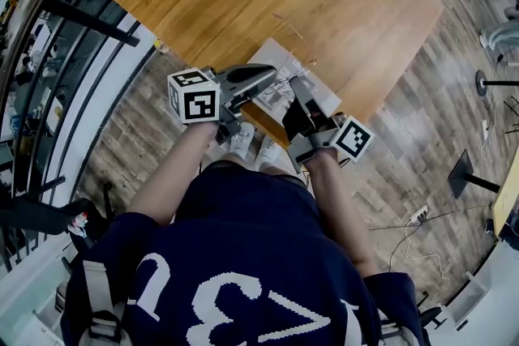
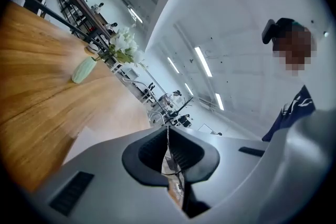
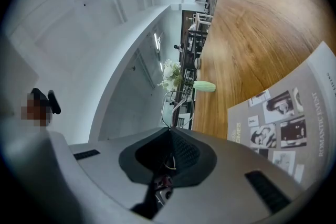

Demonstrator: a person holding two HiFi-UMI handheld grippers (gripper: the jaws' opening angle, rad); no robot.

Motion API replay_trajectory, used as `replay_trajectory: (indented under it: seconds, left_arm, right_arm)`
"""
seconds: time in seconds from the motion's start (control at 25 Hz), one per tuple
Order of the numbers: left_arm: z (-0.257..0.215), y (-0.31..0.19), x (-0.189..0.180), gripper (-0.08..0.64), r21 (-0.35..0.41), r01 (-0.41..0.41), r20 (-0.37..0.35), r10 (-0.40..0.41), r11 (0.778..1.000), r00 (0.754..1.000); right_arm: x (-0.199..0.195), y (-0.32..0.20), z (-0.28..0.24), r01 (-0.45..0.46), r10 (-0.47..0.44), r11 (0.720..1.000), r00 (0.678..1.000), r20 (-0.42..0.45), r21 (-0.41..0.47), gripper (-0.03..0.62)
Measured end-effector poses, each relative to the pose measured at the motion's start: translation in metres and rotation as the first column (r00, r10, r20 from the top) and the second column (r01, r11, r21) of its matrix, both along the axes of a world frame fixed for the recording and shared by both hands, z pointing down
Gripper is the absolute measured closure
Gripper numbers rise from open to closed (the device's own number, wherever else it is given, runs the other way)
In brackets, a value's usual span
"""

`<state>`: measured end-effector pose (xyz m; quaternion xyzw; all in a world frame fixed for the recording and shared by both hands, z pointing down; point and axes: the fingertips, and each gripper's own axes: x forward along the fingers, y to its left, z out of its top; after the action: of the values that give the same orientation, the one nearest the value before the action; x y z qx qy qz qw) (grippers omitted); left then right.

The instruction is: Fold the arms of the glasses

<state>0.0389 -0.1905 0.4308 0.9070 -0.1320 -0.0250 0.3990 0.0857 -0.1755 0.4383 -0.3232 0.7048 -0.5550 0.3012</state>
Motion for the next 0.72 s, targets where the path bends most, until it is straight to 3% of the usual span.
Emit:
replay_trajectory:
  seconds: [0.16, 0.28, 0.44, 0.52, 0.6, 0.72]
  left_arm:
    - [-0.001, 0.009, 0.015, 0.537, -0.051, -0.080, -0.053, 0.078, 0.995, 0.996]
    - [-0.001, 0.007, 0.015, 0.537, -0.055, -0.071, -0.056, 0.068, 0.996, 0.996]
    - [0.000, -0.015, -0.004, 0.534, 0.066, 0.038, 0.065, -0.043, 0.997, 0.997]
    - [-0.002, -0.035, -0.015, 0.510, 0.134, 0.103, 0.125, -0.119, 0.986, 0.985]
    - [-0.009, -0.057, -0.022, 0.437, 0.176, 0.159, 0.152, -0.186, 0.971, 0.971]
    - [-0.022, -0.089, -0.025, 0.431, 0.222, 0.215, 0.171, -0.255, 0.951, 0.952]
  right_arm:
    - [-0.004, 0.002, -0.001, 0.009, -0.009, 1.000, 1.000, 0.011, -0.003, 0.565]
    - [-0.001, 0.003, 0.000, 0.001, -0.001, 1.000, 1.000, 0.013, -0.007, 0.565]
    - [0.003, 0.006, 0.000, -0.002, 0.002, 1.000, 1.000, 0.001, -0.005, 0.565]
    - [0.003, 0.008, -0.001, 0.004, -0.004, 1.000, 1.000, -0.006, -0.002, 0.565]
    - [0.003, 0.011, -0.001, 0.013, -0.013, 1.000, 1.000, -0.018, -0.002, 0.565]
    - [0.003, 0.014, 0.000, 0.021, -0.021, 1.000, 0.999, -0.039, -0.003, 0.565]
